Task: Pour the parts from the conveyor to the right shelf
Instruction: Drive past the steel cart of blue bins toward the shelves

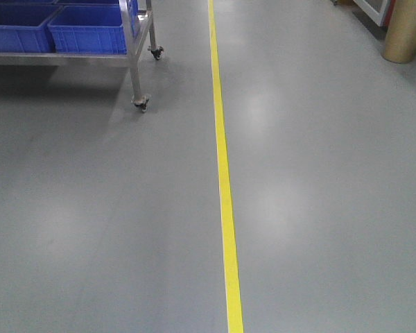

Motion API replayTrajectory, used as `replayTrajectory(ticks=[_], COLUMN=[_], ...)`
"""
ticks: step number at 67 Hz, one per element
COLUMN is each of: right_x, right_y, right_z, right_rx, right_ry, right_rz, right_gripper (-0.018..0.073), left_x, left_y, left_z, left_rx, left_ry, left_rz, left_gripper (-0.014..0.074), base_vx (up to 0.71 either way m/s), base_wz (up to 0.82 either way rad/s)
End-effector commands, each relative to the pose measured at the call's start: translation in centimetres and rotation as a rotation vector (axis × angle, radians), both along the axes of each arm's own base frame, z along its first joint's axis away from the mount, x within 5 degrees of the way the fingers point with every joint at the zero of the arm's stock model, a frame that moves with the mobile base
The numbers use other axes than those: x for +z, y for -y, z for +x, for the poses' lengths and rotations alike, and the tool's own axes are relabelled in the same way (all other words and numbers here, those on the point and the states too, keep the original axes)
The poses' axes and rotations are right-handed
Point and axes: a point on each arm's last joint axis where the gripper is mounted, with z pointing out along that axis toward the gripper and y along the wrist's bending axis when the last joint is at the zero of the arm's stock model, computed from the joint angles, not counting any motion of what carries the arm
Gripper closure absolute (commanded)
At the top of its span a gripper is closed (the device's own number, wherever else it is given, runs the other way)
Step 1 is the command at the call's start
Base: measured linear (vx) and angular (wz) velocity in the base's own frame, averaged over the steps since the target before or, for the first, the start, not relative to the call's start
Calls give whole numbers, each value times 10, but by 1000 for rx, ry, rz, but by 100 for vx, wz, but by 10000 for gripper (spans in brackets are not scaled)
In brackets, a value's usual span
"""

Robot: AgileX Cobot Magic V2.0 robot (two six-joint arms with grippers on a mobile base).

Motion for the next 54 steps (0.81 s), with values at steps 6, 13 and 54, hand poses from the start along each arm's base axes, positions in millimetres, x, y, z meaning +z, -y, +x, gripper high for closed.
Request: replayTrajectory(ticks=[6, 13, 54], right_x=[15, 15, 16], right_y=[1, 1, 1], right_z=[-1, -1, -1], right_rx=[-8, -8, -8], right_ry=[94, 94, 95], right_rz=[-2, -2, -2], right_gripper=[564, 564, 564], left_x=[-1, -1, -1], left_y=[0, 0, 0], left_z=[0, 0, 0], left_rx=[-5, -5, -5], left_ry=[62, 62, 62], left_rz=[-18, -18, -18], left_gripper=[603, 603, 603], base_vx=[81, 79, 73], base_wz=[4, 8, 5])
